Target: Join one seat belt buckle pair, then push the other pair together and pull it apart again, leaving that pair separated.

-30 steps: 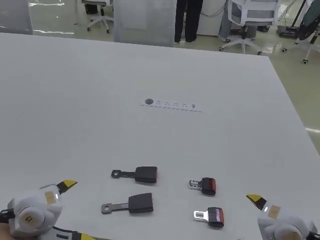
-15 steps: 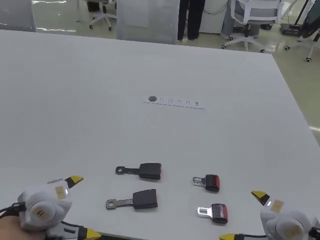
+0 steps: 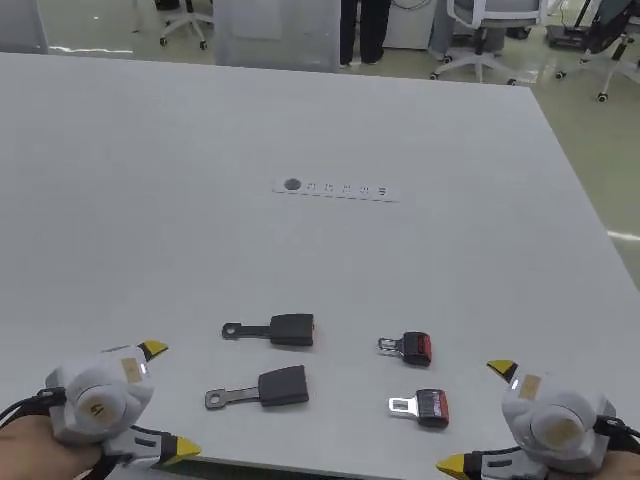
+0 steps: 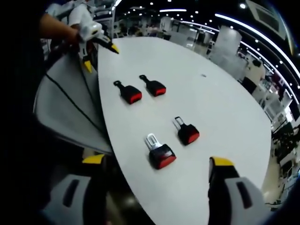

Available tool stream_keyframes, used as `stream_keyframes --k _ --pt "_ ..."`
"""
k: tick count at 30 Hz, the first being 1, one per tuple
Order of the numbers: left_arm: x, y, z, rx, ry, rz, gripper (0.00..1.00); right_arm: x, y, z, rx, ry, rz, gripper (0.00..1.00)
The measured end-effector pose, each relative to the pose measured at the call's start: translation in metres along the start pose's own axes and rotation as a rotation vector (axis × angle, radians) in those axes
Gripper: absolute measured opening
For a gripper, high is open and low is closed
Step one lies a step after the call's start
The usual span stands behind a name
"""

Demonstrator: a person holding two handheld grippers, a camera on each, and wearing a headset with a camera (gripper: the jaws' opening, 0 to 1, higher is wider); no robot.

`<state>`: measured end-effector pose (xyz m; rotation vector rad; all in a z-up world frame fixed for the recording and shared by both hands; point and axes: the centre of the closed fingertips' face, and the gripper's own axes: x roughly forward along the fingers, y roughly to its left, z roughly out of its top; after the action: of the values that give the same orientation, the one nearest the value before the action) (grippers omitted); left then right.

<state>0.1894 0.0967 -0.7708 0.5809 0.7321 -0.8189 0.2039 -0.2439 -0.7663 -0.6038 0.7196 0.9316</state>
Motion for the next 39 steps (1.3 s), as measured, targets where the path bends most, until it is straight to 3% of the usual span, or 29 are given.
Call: stream_keyframes --k 10,15,22,26,29,34,39 --pt "0.023 -0.002 0.007 0.039 0.041 -0.048 0.81 0.008 -0.006 0.001 -0.091 0.032 0.027 0.73" --pt "0.039 -0.009 0.016 0.071 0.052 -0.080 0.79 0.014 -0.003 0.000 -0.137 0.054 0.055 0.65" --pt "0.058 -0.019 0.018 0.097 0.086 -0.119 0.78 0.026 0.000 -0.008 -0.193 0.091 0.093 0.61" --pt "0.069 -0.018 0.018 0.126 0.119 -0.127 0.71 0.033 0.000 -0.014 -0.208 0.105 0.118 0.60" --pt "0.078 -0.014 0.025 0.082 0.114 -0.126 0.68 0.036 0.001 -0.018 -0.207 0.115 0.134 0.58" --pt "0.087 -0.017 0.032 0.127 0.134 -0.139 0.65 0.041 0.000 -0.025 -0.235 0.136 0.151 0.55" --pt "0.097 -0.020 0.036 0.131 0.139 -0.158 0.62 0.048 -0.004 -0.024 -0.248 0.134 0.176 0.51"
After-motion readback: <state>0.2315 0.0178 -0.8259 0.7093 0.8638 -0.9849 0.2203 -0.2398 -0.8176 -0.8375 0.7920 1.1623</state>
